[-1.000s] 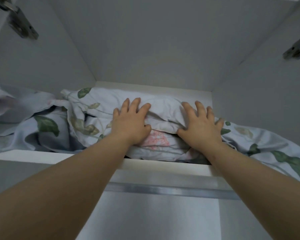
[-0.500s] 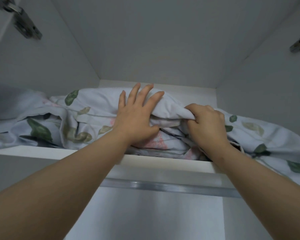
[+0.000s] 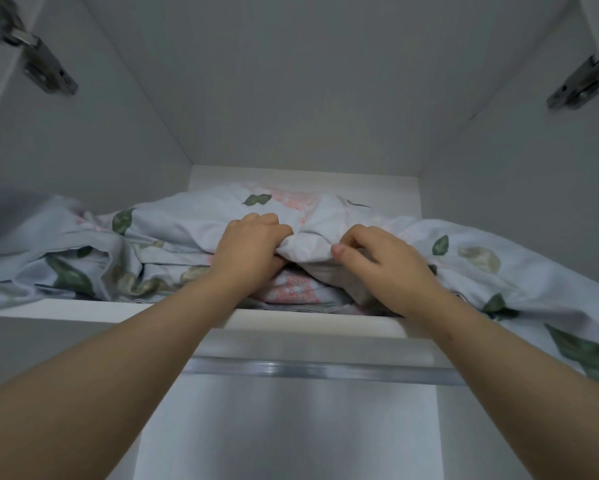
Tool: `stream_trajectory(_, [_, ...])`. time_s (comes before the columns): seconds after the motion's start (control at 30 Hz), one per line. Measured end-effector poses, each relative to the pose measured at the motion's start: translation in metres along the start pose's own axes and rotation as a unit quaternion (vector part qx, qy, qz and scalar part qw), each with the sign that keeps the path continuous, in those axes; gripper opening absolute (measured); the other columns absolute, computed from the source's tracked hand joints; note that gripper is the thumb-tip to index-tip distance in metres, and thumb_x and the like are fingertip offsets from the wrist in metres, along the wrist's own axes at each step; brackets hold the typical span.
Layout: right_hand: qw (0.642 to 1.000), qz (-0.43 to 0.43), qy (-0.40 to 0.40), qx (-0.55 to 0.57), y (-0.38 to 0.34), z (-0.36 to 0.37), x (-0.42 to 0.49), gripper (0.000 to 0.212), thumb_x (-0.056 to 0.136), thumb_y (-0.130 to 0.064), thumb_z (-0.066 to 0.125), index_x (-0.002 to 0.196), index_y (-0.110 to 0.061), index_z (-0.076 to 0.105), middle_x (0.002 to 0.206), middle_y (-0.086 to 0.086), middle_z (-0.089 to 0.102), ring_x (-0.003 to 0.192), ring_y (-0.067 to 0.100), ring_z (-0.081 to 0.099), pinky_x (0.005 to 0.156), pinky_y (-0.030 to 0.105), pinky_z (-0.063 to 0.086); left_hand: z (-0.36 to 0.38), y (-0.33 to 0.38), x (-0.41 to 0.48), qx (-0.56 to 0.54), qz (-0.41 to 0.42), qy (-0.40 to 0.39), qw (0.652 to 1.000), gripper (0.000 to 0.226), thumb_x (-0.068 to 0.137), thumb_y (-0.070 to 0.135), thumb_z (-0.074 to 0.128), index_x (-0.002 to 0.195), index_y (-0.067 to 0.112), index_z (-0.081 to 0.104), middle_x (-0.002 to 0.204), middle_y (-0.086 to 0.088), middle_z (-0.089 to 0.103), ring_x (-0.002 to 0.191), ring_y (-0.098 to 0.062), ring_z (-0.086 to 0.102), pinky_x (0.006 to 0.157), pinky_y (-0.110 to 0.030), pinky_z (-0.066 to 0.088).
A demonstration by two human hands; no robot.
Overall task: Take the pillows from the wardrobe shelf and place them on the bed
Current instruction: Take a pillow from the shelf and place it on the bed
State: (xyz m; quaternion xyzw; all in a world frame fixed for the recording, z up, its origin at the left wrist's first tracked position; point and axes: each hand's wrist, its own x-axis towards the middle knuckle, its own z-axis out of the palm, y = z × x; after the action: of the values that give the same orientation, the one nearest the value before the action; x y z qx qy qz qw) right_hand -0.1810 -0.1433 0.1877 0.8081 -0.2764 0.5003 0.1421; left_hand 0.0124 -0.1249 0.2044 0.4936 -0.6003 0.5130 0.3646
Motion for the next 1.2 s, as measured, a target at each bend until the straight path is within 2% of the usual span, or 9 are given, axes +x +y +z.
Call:
stream_trajectory(0.17, [0.987,0.105,0.107,-0.052,-0.007,-0.015,0.024,0.042,0.089,-0.040,0.044,0.129,-0.026,0.040,0.132,0.005,0.049,0.122,0.031,0.043,0.097,0.046,0.034,-0.013,0.005,-0.011,-0.011,0.085,0.050,0.995,0.017,0.052,0.006,0.064,0.048,0.007,0.048,0.051,-0.007,0.049,0.048,-0.026,0.050,0.047,-0.020,0.012])
stream_trajectory(0.27, [0.974,0.155,0.020,-0.162,-0.003,-0.012,0.038,0.061,0.087,-0.050,0.036,0.144,-0.035,0.019,0.154,0.000,0.026,0.141,0.033,0.018,0.108,0.059,0.014,-0.016,0.003,-0.018,-0.006,0.132,0.098,0.986,0.021,0.055,0.009,0.061,0.047,0.013,0.041,0.048,-0.004,0.044,0.049,-0.022,0.042,0.058,-0.024,0.013])
stream_trajectory(0.37, [0.963,0.171,-0.049,-0.200,0.006,-0.002,0.043,0.056,0.089,-0.058,0.023,0.137,-0.031,0.035,0.140,0.007,0.050,0.133,0.031,0.038,0.110,0.061,0.006,-0.015,-0.006,-0.018,-0.021,0.149,0.083,0.985,0.014,0.061,0.023,0.048,0.050,0.016,0.043,0.049,-0.001,0.045,0.048,-0.022,0.044,0.062,-0.021,0.012])
stream_trajectory(0.53, [0.963,0.085,-0.021,-0.253,0.015,0.014,0.043,0.048,0.099,-0.040,0.021,0.108,-0.010,0.057,0.113,0.014,0.066,0.104,0.029,0.058,0.098,0.043,0.029,-0.029,-0.002,-0.006,-0.306,-0.052,-0.108,0.944,0.016,0.056,0.036,0.050,0.066,0.032,0.062,0.075,0.006,0.063,0.075,-0.019,0.057,0.071,-0.028,0.041])
stream_trajectory(0.63, [0.971,0.075,0.008,-0.225,0.020,0.022,0.041,0.046,0.100,-0.037,0.020,0.109,-0.007,0.054,0.113,0.016,0.065,0.104,0.032,0.059,0.089,0.041,0.037,-0.035,0.007,0.011,-0.458,-0.155,-0.044,0.874,0.009,0.069,0.032,0.056,0.067,0.027,0.064,0.081,0.005,0.064,0.086,-0.018,0.058,0.081,-0.032,0.044])
stream_trajectory(0.73, [0.974,0.072,0.066,-0.206,0.019,0.023,0.034,0.048,0.100,-0.039,0.020,0.104,-0.007,0.055,0.103,0.015,0.068,0.094,0.033,0.062,0.077,0.038,0.041,-0.030,0.007,0.030,-0.149,-0.171,0.013,0.974,0.039,0.079,0.054,0.055,0.113,0.035,0.055,0.128,0.001,0.054,0.127,-0.026,0.041,0.106,-0.047,0.030])
stream_trajectory(0.93, [0.977,0.081,0.179,-0.084,0.015,0.013,0.023,0.042,0.093,-0.042,0.037,0.058,-0.018,0.034,0.062,0.000,0.048,0.071,0.030,0.052,0.063,0.032,0.034,-0.004,0.003,0.029,0.055,-0.099,-0.074,0.991,0.066,0.080,0.071,0.031,0.139,0.042,0.028,0.158,0.007,0.014,0.146,-0.025,-0.004,0.111,-0.062,-0.007])
stream_trajectory(1.03, [0.971,0.063,0.227,-0.044,0.015,0.011,0.018,0.045,0.090,-0.038,0.043,0.053,-0.017,0.029,0.052,-0.005,0.039,0.064,0.026,0.046,0.060,0.031,0.031,0.001,0.005,0.018,0.026,-0.089,-0.008,0.996,0.044,0.088,0.060,0.031,0.111,0.031,0.055,0.135,0.009,0.051,0.140,-0.019,0.026,0.111,-0.062,-0.003])
stream_trajectory(1.2, [0.944,-0.004,0.329,-0.008,0.014,0.013,0.016,0.041,0.080,-0.045,0.037,0.052,-0.016,0.030,0.048,0.001,0.039,0.051,0.025,0.041,0.048,0.031,0.024,0.006,0.005,0.020,0.079,0.013,0.234,0.969,0.036,0.091,0.035,0.041,0.065,0.013,0.056,0.059,-0.006,0.061,0.059,-0.028,0.060,0.085,-0.033,0.032])
